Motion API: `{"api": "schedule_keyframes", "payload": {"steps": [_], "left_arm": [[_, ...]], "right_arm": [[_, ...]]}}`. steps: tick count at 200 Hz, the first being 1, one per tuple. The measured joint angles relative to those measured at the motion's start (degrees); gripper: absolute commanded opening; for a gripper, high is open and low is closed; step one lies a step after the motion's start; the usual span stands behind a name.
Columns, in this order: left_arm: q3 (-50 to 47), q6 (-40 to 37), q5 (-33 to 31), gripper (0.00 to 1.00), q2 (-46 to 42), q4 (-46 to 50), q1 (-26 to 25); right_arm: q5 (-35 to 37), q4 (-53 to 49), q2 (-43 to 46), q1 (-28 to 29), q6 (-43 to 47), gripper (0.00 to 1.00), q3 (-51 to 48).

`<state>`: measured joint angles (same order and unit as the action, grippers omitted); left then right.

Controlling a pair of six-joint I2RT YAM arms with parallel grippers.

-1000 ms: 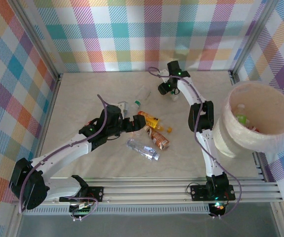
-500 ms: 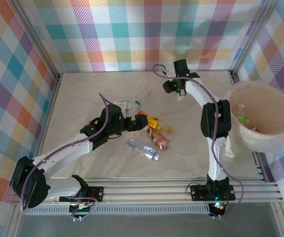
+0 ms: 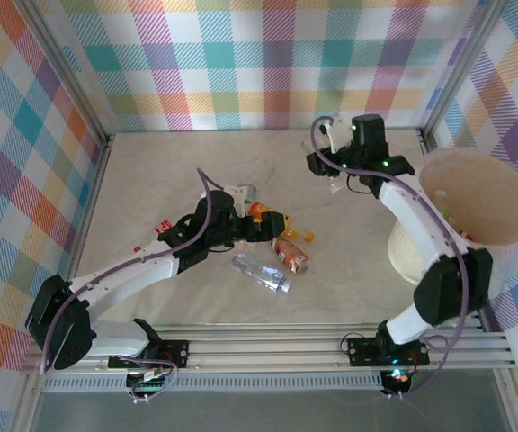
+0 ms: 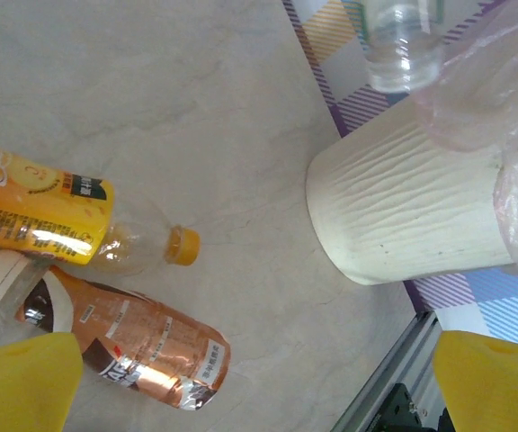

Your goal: Put the plastic bottles in the bin

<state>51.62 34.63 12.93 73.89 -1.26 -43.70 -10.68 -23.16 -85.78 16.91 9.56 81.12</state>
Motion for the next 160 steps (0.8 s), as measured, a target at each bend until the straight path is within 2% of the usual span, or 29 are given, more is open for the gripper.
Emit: {"api": "schedule_keyframes", "payload": {"steps": [50, 93, 120, 145, 160], "left_arm": [[0.0, 0.3, 0.0, 1.0, 1.0, -4.7, -1.3], [0.6, 1.1, -0.6, 1.0, 3.3, -7.8, -4.2], [1.7, 1.3, -2.1, 1.0, 5.1, -7.7, -5.2], [2.2, 1.3, -4.9, 1.0, 5.0, -7.7, -5.3], [2.3, 1.4, -7.3, 1.0, 4.7, -7.1, -5.3]], "right_arm": [[1.2, 0.0, 17.9, 0.0, -4.7, 0.48, -7.4], [15.1, -1.3, 29.1, -1.6, -6.9, 0.47, -8.4], [22.0, -3.7, 33.2, -10.8, -8.3, 0.47, -8.4], [24.8, -5.6, 34.6, -21.0, -9.7, 0.47, -8.4], [25.7, -6.8, 34.4, -24.8, -10.3, 0.47, -8.2]]}}
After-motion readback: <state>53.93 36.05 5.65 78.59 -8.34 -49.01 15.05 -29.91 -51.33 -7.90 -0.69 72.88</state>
